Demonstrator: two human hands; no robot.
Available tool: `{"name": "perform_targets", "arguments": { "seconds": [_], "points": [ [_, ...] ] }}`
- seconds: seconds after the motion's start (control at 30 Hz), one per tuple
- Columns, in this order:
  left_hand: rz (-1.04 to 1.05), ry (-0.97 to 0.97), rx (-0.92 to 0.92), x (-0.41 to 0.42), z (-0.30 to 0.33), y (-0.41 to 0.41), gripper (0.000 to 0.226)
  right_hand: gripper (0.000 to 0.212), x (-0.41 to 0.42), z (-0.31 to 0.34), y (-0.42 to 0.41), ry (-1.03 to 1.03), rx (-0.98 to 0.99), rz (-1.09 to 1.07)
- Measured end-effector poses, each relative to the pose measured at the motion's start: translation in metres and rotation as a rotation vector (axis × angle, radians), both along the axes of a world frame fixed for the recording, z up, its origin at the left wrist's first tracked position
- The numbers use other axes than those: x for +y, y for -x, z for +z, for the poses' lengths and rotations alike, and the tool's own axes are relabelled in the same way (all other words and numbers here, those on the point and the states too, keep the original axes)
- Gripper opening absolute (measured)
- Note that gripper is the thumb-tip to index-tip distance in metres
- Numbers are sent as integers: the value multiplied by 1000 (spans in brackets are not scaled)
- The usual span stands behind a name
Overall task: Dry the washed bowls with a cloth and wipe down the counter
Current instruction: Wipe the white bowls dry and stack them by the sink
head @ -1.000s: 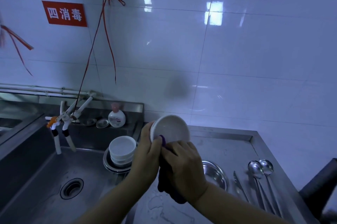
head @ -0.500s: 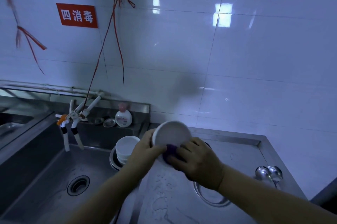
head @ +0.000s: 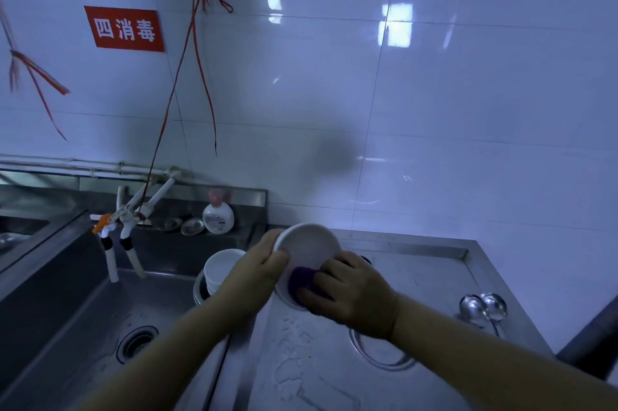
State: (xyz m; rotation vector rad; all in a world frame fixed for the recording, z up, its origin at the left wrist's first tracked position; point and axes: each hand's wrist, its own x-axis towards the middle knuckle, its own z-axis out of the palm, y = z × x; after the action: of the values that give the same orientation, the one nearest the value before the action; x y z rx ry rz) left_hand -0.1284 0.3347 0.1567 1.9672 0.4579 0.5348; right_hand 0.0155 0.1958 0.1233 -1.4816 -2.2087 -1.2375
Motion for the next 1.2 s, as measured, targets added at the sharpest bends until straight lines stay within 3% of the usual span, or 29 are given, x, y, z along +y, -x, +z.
{"name": "perform_targets", "arguments": {
  "seconds": [0.13, 0.27, 0.33, 0.4, 0.47, 0.57, 0.63, 0.7, 0.77, 0.87, 0.97, 1.07, 1.2],
  "points": [
    [-269, 149, 197, 9, 19, 4, 33, 12, -7, 14, -21, 32, -180, 100],
    [-308, 239, 266, 14, 30, 4, 29, 14, -4, 23, -22, -14, -94, 28],
    [-224, -52, 256, 14, 26, 1, 33, 13, -4, 25, -24, 59, -36, -43],
    [-53, -448, 241, 9, 20, 2, 52, 8, -6, 27, -24, 151, 71, -125],
    [37, -688, 165, 0, 16, 8, 54, 17, -9, 31, -23, 197, 176, -177],
    [-144, -1081, 146, -15, 15, 11, 36, 27, -11, 34, -21, 236, 234, -182],
    [-214, -1225, 158, -20, 18, 9, 28, 32, -12, 35, -20, 263, 265, -163],
    [-222, -1123, 205, -21, 21, 8, 14, 38, -14, 38, -20, 247, 282, -152],
    [-154, -873, 201, -17, 19, 10, 6, 46, -17, 41, -23, 161, 339, -154],
    [-22, -286, 138, -12, 12, 14, 6, 53, -22, 43, -29, -75, 656, -223],
    [-31, 224, 35, -17, 6, 15, 11, 54, -21, 40, -18, -231, 949, -235],
    [-116, 593, -82, -30, 2, 9, 25, 59, -9, 36, 7, -189, 950, -185],
    [-119, 772, -155, -38, 4, 2, 39, 51, -2, 29, 24, -279, 891, -160]
  ]
}}
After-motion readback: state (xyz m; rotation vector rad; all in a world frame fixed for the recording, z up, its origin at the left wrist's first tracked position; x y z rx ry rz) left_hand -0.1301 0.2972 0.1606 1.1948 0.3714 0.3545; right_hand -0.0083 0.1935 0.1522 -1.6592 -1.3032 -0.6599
